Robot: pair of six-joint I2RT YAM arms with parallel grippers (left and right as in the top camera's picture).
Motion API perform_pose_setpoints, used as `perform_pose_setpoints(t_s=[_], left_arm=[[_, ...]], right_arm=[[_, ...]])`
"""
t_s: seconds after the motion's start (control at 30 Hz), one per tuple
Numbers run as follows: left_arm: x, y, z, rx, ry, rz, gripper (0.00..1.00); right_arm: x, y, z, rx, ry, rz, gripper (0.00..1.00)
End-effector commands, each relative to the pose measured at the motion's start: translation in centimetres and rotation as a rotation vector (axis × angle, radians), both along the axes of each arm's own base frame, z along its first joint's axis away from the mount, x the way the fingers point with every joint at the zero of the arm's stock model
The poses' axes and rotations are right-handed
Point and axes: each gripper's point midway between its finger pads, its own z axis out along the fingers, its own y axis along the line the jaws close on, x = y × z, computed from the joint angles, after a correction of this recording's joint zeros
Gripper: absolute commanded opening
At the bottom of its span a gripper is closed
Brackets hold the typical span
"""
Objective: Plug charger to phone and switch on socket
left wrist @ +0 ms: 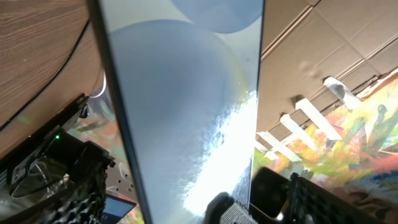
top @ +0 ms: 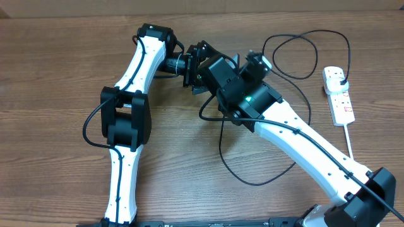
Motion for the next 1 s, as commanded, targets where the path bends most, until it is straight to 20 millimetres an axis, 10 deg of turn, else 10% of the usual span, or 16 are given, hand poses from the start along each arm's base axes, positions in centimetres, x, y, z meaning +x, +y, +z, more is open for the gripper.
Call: perform_pose_setpoints(t_s=[0.0, 0.4, 0.97], left_arm=[[0.1, -0.3, 0.8, -0.015, -0.006, -0.001, 0.89], [0.1, -0.3, 0.8, 0.018, 0.137, -0.001, 0.55], [0.1, -0.3, 0.8, 0.028, 0.18, 0.0, 0.32]], right_arm=[[0.7, -0.4, 1.7, 0.179, -0.074, -0.198, 0.04], [0.3, 1.2, 1.1, 0.483, -0.029, -0.397, 0.04], [0.1, 1.6, 1.0, 0.598, -0.015, -0.49, 0.04]])
